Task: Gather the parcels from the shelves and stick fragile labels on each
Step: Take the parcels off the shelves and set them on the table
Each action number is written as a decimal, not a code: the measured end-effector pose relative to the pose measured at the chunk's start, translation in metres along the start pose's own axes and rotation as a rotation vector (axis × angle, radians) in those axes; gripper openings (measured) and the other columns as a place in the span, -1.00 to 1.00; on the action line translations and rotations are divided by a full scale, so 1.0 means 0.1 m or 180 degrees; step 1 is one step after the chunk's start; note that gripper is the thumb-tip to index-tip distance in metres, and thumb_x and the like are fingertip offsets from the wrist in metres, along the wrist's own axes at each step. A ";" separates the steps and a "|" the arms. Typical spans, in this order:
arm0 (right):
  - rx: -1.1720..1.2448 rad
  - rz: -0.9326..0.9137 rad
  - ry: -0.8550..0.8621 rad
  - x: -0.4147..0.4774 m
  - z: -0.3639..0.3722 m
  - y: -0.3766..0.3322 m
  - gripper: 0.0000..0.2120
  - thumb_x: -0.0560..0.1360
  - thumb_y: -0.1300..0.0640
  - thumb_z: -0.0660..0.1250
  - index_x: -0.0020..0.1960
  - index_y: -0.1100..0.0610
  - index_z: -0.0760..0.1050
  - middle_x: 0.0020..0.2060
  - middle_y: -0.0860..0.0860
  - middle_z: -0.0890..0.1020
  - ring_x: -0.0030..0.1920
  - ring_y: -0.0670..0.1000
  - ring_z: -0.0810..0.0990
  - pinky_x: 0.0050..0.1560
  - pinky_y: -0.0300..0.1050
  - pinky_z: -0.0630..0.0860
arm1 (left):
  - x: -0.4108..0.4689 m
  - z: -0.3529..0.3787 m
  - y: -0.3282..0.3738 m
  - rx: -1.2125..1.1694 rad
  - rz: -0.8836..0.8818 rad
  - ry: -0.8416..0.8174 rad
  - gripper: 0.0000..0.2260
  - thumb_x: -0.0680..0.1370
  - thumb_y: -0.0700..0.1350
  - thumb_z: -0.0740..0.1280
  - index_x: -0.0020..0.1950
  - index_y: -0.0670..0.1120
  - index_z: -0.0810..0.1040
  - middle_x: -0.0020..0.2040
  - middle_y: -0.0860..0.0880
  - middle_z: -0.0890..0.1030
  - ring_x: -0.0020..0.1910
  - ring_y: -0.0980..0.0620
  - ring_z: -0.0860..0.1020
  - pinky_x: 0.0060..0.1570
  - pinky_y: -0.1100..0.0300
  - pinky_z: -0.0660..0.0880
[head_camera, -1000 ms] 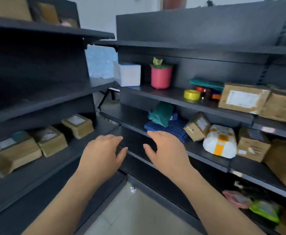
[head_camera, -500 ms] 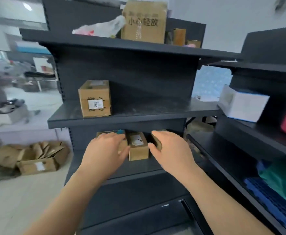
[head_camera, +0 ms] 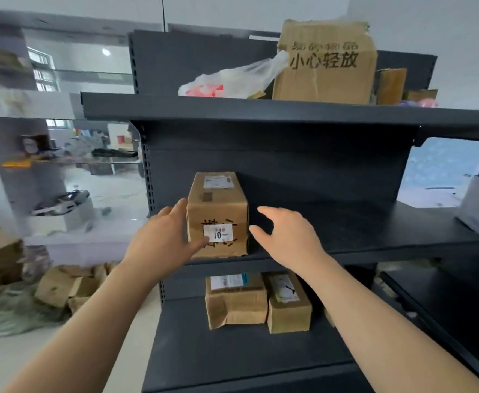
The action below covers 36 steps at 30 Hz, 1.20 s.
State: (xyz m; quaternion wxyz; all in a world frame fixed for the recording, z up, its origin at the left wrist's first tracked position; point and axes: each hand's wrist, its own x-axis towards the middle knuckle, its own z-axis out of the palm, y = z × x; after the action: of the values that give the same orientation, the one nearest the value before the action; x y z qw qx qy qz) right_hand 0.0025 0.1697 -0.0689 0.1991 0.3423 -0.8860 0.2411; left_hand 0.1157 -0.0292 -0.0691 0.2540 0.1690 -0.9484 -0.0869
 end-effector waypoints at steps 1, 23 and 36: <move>0.0000 0.0020 -0.0016 0.12 0.05 0.00 -0.48 0.54 -0.16 0.23 0.44 -0.01 0.32 0.31 -0.01 0.51 0.26 0.04 0.48 0.12 -0.07 0.46 | 0.12 0.03 -0.06 -0.0013 -0.0001 -0.0036 -0.26 0.39 0.28 0.34 0.44 0.06 0.12 0.27 -0.05 0.48 0.13 -0.09 0.51 -0.11 0.07 0.47; 0.0978 -0.0017 -0.0361 0.32 0.17 0.45 -0.11 0.31 -0.31 0.35 0.51 -0.18 -0.01 0.35 -0.12 0.39 0.26 -0.09 0.35 0.19 -0.14 0.39 | 0.54 0.49 0.13 -0.1721 0.0351 -0.0101 -0.05 0.19 0.18 0.56 0.46 0.21 0.13 -0.10 0.43 0.40 -0.17 0.46 0.48 -0.40 0.61 0.34; 0.0079 0.1078 0.0558 -1.20 -0.73 0.30 -0.10 0.27 -0.34 0.32 0.50 -0.11 0.10 0.23 -0.12 0.50 0.06 -0.09 0.54 0.05 -0.08 0.57 | 0.03 0.56 0.99 -0.2625 0.1777 -0.0786 -0.06 0.19 0.17 0.54 0.45 0.28 0.10 -0.08 0.61 0.41 -0.07 0.47 0.47 -0.28 0.61 0.36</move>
State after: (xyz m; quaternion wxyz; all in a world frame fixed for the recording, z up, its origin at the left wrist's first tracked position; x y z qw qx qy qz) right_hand 0.0773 0.2915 -0.0805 0.2279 0.1684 -0.9072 0.3110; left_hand 0.0578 0.0659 -0.0907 0.1991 -0.2165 -0.8671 -0.4020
